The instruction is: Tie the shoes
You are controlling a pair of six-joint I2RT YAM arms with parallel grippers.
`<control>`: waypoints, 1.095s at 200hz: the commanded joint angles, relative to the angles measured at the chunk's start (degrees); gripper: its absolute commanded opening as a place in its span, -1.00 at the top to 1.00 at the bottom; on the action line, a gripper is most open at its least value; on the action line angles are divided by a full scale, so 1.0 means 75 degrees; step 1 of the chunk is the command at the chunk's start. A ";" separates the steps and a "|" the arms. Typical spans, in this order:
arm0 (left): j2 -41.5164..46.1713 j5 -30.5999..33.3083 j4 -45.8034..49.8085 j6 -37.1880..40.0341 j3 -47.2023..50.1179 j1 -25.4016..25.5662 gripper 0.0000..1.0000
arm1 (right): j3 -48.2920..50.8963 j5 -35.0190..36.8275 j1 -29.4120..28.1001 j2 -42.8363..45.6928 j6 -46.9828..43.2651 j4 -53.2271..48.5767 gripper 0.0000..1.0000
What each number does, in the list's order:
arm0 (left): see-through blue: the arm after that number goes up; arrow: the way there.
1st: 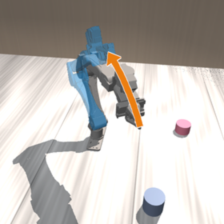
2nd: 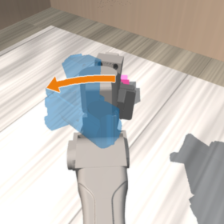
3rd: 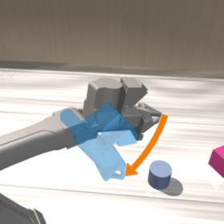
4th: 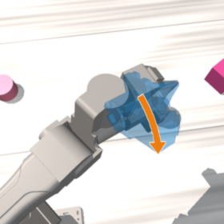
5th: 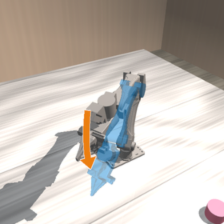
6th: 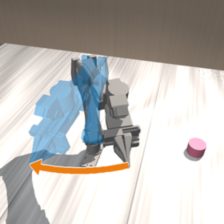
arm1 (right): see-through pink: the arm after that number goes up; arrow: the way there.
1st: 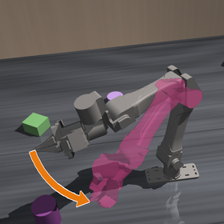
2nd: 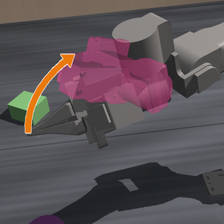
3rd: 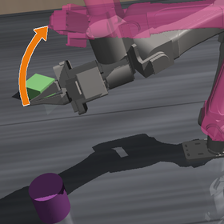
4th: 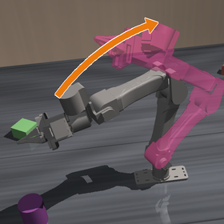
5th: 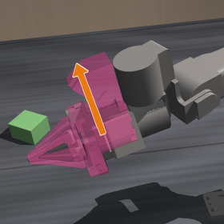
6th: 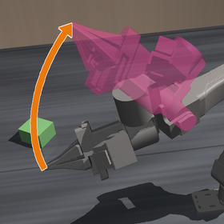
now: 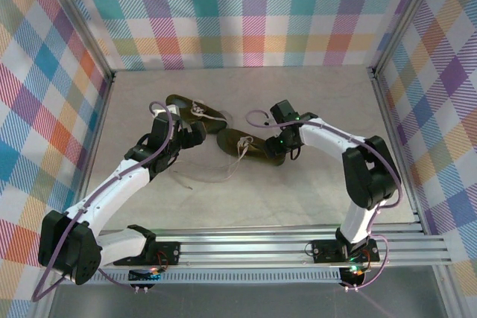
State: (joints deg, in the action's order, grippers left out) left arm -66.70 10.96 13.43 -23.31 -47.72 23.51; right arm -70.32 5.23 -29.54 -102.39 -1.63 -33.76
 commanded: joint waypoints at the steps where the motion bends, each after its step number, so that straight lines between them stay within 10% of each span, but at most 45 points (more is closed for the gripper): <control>1: 0.0216 -0.0032 0.0107 0.0003 0.0079 0.0030 -1.00 | -0.0479 0.0167 0.0019 -0.0366 -0.0463 -0.0063 -0.27; 77: 0.0219 0.0008 0.0158 -0.0021 0.0088 0.0027 -0.97 | -0.1470 -0.0361 0.0023 -0.1445 -0.1019 0.0030 -0.16; 120: 0.0336 0.0262 0.0212 -0.0079 0.0118 0.0030 -0.96 | -0.1376 -0.0768 0.0016 -0.1366 -0.0917 0.0168 0.32; 183: 0.0692 0.0155 -0.0024 -0.0087 0.0248 0.0029 -0.97 | 0.0130 0.0586 -0.0043 0.0807 0.0354 0.0725 1.00; 219: 0.0399 -0.0872 -0.0662 0.0163 0.0321 0.0057 -1.00 | 0.0848 0.1485 -0.0069 0.2504 0.0943 0.0755 1.00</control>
State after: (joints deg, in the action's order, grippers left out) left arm -62.63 10.83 13.15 -24.14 -46.22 23.51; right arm -65.21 10.39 -30.09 -92.07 0.27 -30.52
